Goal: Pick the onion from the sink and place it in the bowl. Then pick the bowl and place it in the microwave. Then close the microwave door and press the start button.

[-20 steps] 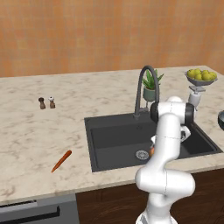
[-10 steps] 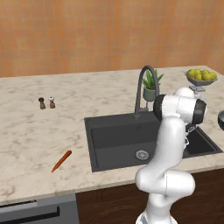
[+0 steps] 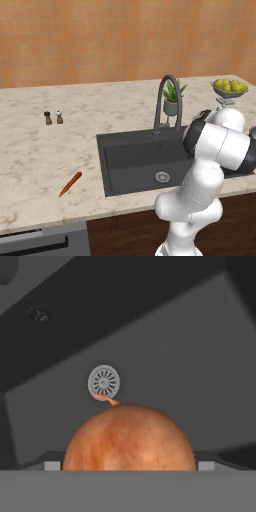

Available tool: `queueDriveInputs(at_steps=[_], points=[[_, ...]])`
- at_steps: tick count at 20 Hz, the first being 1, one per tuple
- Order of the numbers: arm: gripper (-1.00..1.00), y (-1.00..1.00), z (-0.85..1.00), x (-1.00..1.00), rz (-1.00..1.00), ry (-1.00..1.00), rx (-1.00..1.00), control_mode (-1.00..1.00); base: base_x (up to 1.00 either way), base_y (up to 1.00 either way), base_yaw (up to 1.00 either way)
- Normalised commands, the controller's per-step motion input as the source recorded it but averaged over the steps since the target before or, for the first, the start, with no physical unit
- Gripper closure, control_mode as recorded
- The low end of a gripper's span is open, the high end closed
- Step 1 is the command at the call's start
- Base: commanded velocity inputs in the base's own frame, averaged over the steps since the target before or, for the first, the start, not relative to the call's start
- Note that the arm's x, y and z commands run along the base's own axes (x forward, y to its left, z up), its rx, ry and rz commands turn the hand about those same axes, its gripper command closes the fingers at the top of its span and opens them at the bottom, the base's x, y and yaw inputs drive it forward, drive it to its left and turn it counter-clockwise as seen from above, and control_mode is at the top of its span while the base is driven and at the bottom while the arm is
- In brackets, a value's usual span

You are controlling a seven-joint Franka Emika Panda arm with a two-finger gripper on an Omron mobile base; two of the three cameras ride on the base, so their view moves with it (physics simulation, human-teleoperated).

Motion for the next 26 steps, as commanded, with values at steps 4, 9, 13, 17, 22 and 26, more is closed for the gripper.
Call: queueDriveInputs(at_steps=[4, 9, 13, 17, 22, 26], points=[[1.00, -0.61, 0.98, -0.24, 0.13, -0.17, -0.45, -1.00, 0.00, 0.00, 0.00], [1.00, -0.65, 0.68, -0.25, 0.07, -0.11, -0.57, -1.00, 0.00, 0.00, 0.00], [1.00, -0.67, 0.81, -0.03, -0.04, -0.02, -0.30, -1.00, 0.00, 0.00, 0.00], [1.00, -0.87, 0.81, 0.00, -0.17, 0.01, -0.03, -1.00, 0.00, 0.00, 0.00], [1.00, -0.99, 0.38, 0.00, -0.21, 0.10, 0.07, -1.00, 0.00, 0.00, 0.00], [1.00, -0.97, -0.10, 0.06, -0.18, 0.01, 0.08, -1.00, 0.00, 0.00, 0.00]])
